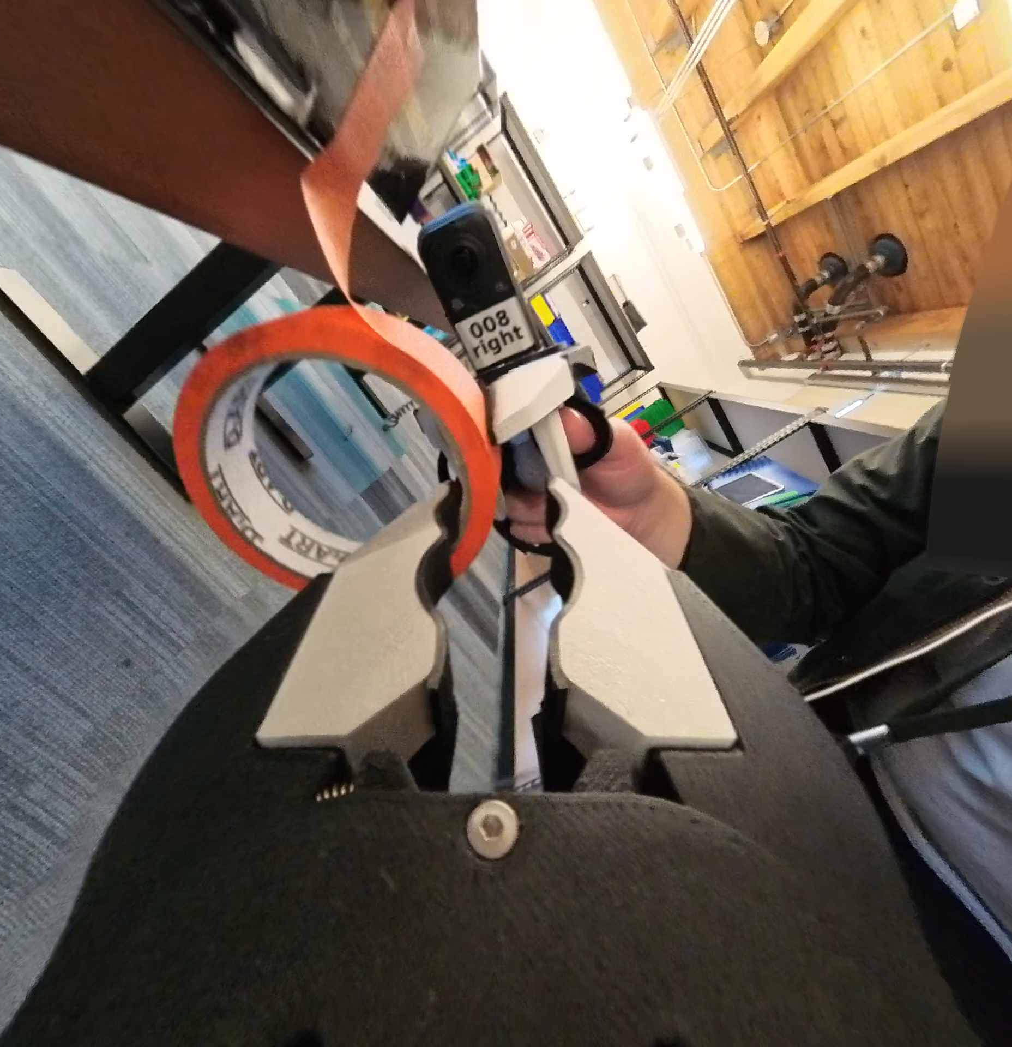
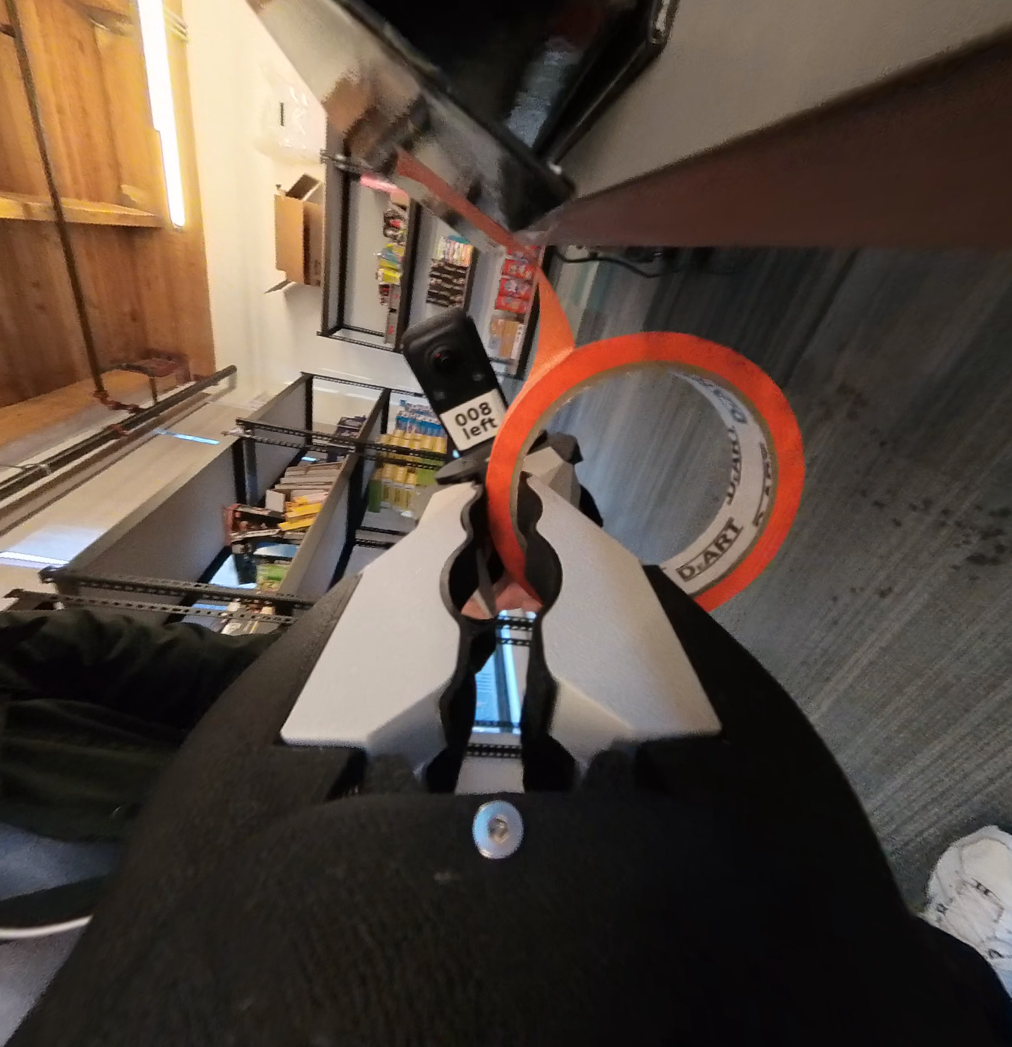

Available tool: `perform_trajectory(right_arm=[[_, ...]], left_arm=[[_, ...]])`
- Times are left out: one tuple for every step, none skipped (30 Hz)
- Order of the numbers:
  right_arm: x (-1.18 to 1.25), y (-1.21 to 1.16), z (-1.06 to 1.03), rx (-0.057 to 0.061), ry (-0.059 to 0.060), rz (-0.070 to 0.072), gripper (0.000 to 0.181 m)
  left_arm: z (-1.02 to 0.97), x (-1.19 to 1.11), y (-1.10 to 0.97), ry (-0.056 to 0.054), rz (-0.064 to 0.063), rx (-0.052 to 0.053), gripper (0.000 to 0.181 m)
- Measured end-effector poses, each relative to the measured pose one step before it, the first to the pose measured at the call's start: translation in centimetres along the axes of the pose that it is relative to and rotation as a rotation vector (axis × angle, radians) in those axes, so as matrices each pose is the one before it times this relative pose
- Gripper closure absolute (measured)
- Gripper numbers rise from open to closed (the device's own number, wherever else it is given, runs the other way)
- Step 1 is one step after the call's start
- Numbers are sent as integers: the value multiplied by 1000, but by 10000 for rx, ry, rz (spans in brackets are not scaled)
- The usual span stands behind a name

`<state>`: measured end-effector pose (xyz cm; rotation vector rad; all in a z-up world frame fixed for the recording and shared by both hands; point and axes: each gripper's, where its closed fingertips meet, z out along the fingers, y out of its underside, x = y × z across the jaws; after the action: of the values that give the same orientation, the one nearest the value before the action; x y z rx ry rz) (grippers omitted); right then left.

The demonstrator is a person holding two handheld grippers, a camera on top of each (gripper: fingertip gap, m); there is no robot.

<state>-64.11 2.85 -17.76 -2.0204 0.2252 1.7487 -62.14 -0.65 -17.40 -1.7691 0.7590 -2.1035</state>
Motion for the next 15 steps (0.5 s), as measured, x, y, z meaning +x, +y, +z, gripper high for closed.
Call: perform_trajectory(right_arm=[[233, -33, -39, 117, 153, -41, 173], [-52, -43, -46, 91, -89, 193, 173], [-262, -34, -4, 46, -163, 72, 173], [-220, -5, 22, 1, -84, 129, 173], [-215, -25, 32, 9, -76, 141, 173], [-146, 19, 57, -8, -41, 118, 173], [-83, 75, 51, -41, -14, 79, 173], [-55, 49, -3, -42, -2, 73, 173], [-154, -43, -37, 0, -58, 88, 173], [-219, -105, -29, 31, -90, 120, 173], [-313, -146, -12, 58, -133, 138, 173], [-264, -130, 5, 48, -108, 129, 173], [-112, -49, -32, -28, -24, 95, 173], [-194, -41, -38, -47, -90, 56, 172], [-47, -99, -29, 3, -37, -21, 172]], left_arm=[[-47, -41, 469, -28, 236, -156, 149], [-48, 49, 563, 15, 327, -208, 146], [-52, -147, 544, -126, 343, -193, 145], [-16, -217, 399, -199, 344, -115, 144], [29, -21, 16, -121, 300, 56, 142], [50, 65, -327, -107, 304, 183, 141], [63, 137, -471, -85, 370, 225, 139], [95, 209, -283, -16, 406, 100, 138], [127, -15, 113, -90, 334, -152, 141], [167, 92, 243, 34, 170, -188, 145], [170, 344, 113, 233, -42, -47, 152], [138, 260, -88, 179, -193, 110, 155], [14, 65, -243, 35, -191, 226, 158], [-72, -92, -239, -62, -174, 211, 168], [-51, 75, -221, 48, -217, 149, 168]])
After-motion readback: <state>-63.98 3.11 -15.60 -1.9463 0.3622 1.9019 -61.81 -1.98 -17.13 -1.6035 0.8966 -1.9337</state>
